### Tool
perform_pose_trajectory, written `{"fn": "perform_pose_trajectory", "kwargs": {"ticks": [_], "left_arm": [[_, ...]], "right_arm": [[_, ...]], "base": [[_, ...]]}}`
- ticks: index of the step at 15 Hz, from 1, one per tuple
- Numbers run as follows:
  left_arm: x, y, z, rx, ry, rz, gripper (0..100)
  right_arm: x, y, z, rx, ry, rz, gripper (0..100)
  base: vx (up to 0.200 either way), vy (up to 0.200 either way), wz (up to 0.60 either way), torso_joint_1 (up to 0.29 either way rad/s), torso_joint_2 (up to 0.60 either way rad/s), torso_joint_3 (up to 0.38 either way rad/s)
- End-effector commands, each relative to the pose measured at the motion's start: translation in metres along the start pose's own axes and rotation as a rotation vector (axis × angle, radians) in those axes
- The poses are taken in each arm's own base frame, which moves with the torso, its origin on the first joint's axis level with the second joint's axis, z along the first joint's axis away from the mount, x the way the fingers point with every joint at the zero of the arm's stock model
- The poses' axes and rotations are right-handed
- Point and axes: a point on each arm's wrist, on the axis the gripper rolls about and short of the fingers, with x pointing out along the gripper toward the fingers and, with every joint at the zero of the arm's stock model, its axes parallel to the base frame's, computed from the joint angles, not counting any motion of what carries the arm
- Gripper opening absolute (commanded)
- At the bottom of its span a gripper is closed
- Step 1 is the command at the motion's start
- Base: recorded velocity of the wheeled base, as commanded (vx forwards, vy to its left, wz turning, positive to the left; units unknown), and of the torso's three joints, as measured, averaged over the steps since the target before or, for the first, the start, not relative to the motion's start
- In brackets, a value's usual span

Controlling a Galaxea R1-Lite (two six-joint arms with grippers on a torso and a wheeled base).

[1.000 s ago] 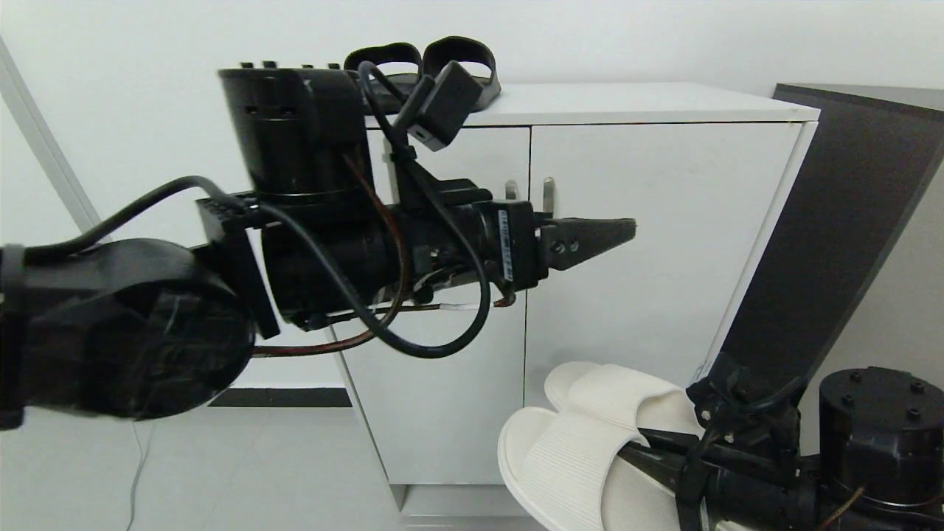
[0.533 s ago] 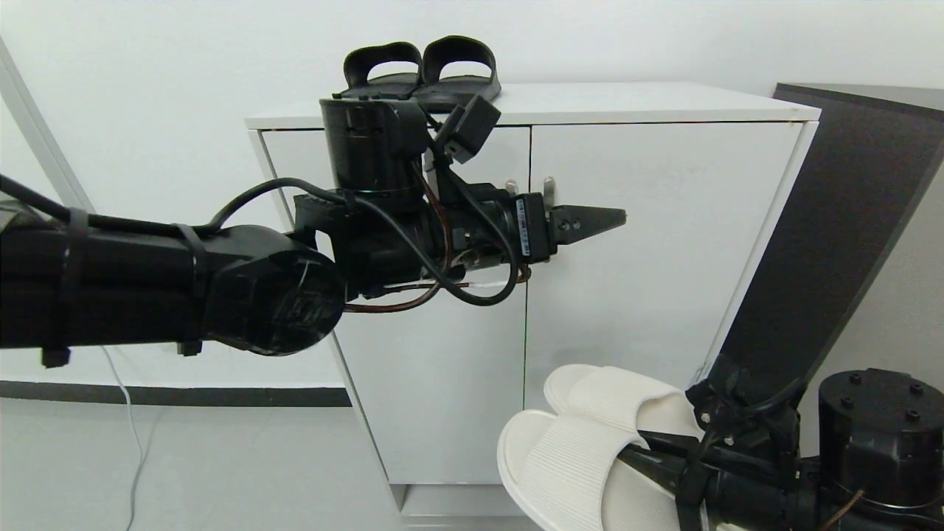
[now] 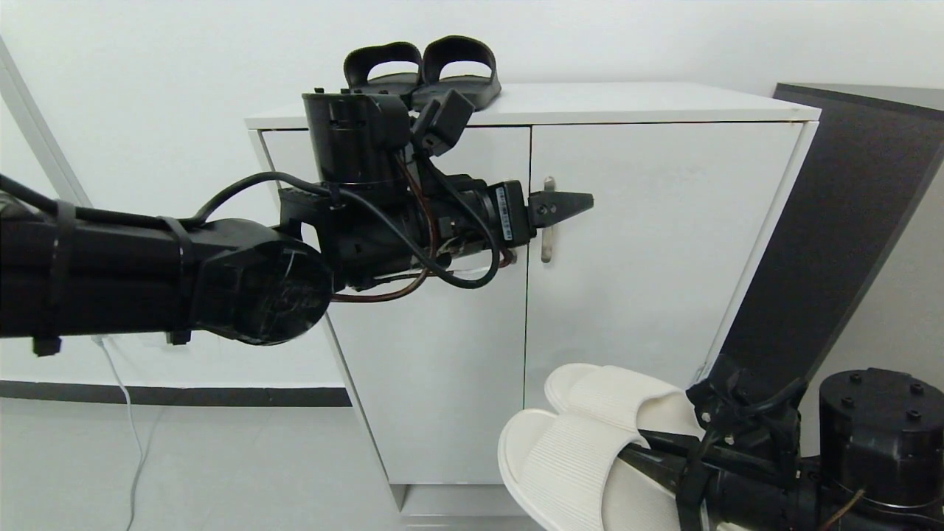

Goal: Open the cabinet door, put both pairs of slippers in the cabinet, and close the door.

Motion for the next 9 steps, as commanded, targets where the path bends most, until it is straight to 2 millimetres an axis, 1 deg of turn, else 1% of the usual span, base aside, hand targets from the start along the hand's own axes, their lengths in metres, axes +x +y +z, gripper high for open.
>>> {"fn": "perform_pose_trajectory", "kwargs": {"ticks": [1,3,6,9], "left_arm": [[0.002,0.002,-0.002,-0.001,0.003,0.008,100],[0.007,0.005,-0.003,0.006,0.005,0.016,100],[0.016,0.007,0.0,0.012,0.023,0.034,100],[0.029,0.011,-0.001,0.017,0.024,0.04,100]], "right_arm": [[0.0,0.0,0.0,-0.001,-0.002,0.002,0],[0.0,0.001,0.0,-0.001,0.001,0.002,0],[-0.001,0.001,-0.001,-0.001,0.004,0.002,0],[-0.003,0.001,-0.002,-0.001,0.004,0.002,0]], "base": [[0.0,0.0,0.0,0.0,0.0,0.0],[0.0,0.0,0.0,0.0,0.0,0.0],[0.0,0.0,0.0,0.0,0.0,0.0],[0.0,0.0,0.0,0.0,0.0,0.0]]}}
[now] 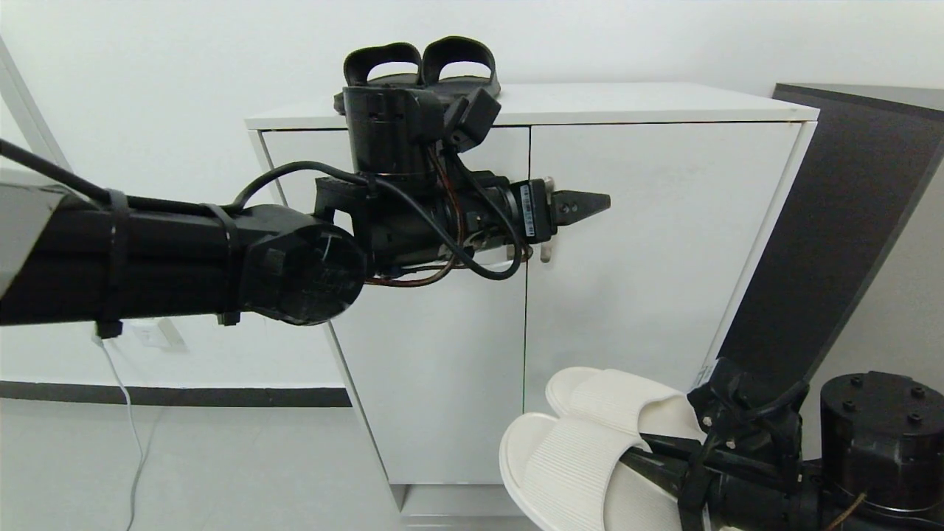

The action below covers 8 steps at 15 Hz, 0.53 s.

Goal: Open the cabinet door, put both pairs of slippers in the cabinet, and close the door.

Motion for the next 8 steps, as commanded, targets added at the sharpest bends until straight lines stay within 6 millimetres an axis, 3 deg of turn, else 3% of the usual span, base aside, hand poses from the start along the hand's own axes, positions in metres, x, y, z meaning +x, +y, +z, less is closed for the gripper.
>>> {"fn": "perform_pose_trajectory", "kwargs": {"ticks": [1,5,6,8], "left_arm": [[0.0087,0.0041,-0.0044,-0.003,0.006,0.009,100],[0.0126,0.0048,-0.0088,-0.006,0.017,0.009,100],[0.0119,0.004,-0.0092,-0.01,0.019,0.007,0],[0.0109,0.0043,-0.0092,-0.014,0.02,0.009,0]], "right_arm": [[-0.0015,-0.0001,0.0007,0.0,-0.006,0.0,0],[-0.002,0.0004,-0.0009,0.0,0.0,0.004,0],[-0.002,0.0005,-0.0011,0.0,0.002,0.007,0],[-0.0031,0.001,-0.0039,0.002,0.012,0.024,0]], "base": [[0.0,0.0,0.0,0.0,0.0,0.0],[0.0,0.0,0.0,0.0,0.0,0.0],[0.0,0.0,0.0,0.0,0.0,0.0],[0.0,0.0,0.0,0.0,0.0,0.0]]}}
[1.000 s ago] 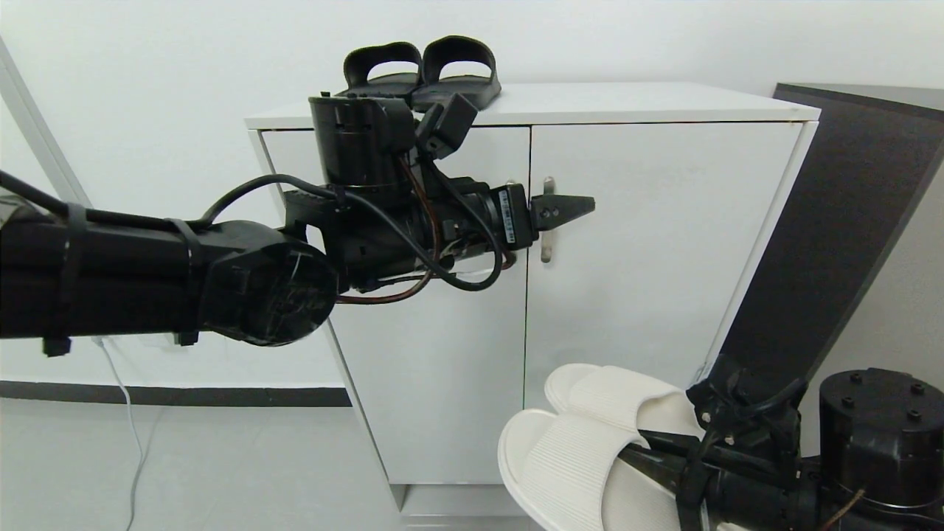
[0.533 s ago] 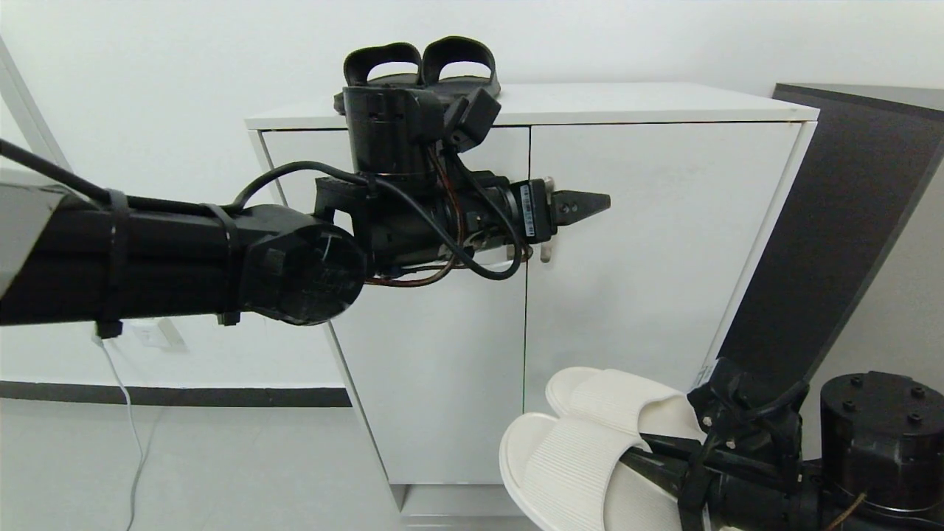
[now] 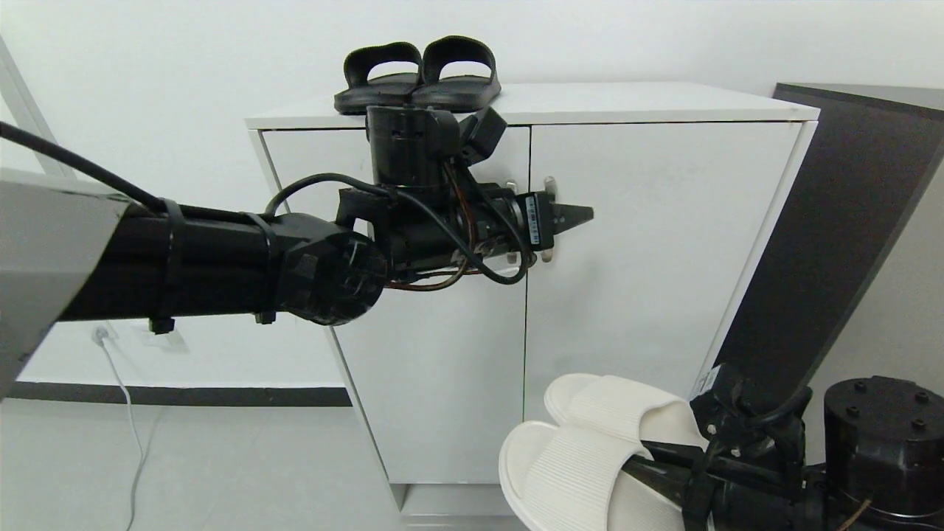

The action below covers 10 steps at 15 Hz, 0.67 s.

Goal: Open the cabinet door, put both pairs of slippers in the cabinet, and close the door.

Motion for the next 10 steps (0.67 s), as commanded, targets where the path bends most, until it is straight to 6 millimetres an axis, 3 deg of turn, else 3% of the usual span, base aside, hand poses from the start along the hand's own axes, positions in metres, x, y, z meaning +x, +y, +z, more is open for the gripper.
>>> {"fn": "perform_pose_trajectory", "kwargs": {"ticks": [1,5,10], "left_arm": [[-0.002,-0.002,0.0,0.0,0.002,-0.011,0],[-0.01,-0.009,-0.001,-0.005,0.007,-0.017,0],[-0.034,-0.036,-0.003,-0.003,0.027,-0.067,0]], "right_arm": [[-0.002,0.001,-0.003,0.001,0.008,0.025,0],[-0.005,0.002,-0.007,0.002,0.018,0.075,0],[-0.013,0.005,-0.01,-0.031,0.015,0.143,0]], "base": [[0.0,0.0,0.0,0.0,0.0,0.0],[0.0,0.0,0.0,0.0,0.0,0.0],[0.0,0.0,0.0,0.0,0.0,0.0]]}}
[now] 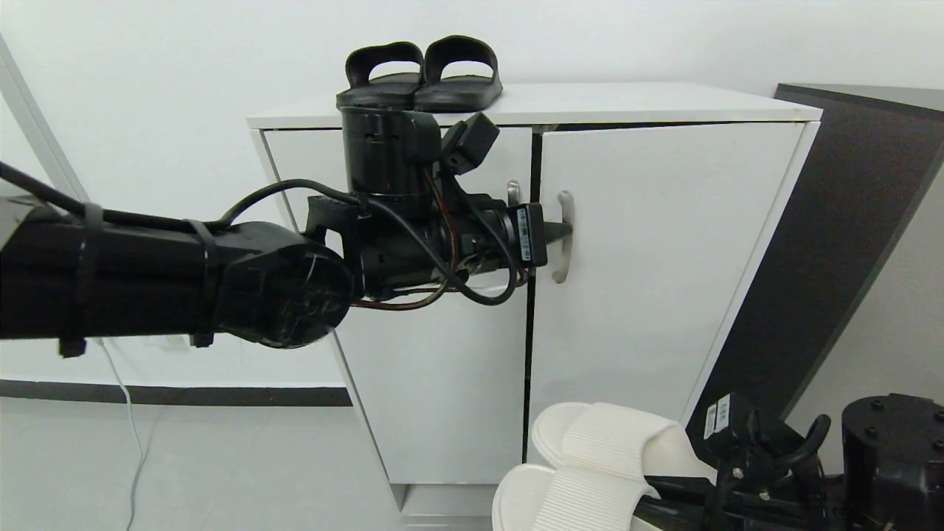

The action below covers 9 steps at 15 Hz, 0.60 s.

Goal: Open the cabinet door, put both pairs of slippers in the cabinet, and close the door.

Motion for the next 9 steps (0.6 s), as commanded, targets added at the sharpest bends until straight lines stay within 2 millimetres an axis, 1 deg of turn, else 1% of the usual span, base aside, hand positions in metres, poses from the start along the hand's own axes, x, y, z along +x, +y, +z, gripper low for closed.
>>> {"fn": "perform_pose_trajectory", "kwargs": {"ticks": [1,4,7,9], "left_arm": [[-0.019,-0.021,0.004,0.011,-0.012,-0.036,0],[-0.041,-0.034,0.0,0.014,-0.003,-0.053,0],[-0.063,-0.038,-0.002,0.015,-0.005,-0.048,0],[-0.061,-0.026,-0.001,0.007,-0.005,-0.023,0]], "right_arm": [[-0.003,0.001,0.0,-0.004,-0.007,0.003,0],[-0.004,0.002,-0.002,-0.01,0.003,0.008,0],[-0.005,0.005,-0.005,-0.037,0.012,0.019,0],[-0.005,0.009,-0.005,-0.044,0.013,0.039,0]], "base": [[0.0,0.0,0.0,0.0,0.0,0.0],[0.0,0.0,0.0,0.0,0.0,0.0],[0.0,0.0,0.0,0.0,0.0,0.0],[0.0,0.0,0.0,0.0,0.0,0.0]]}}
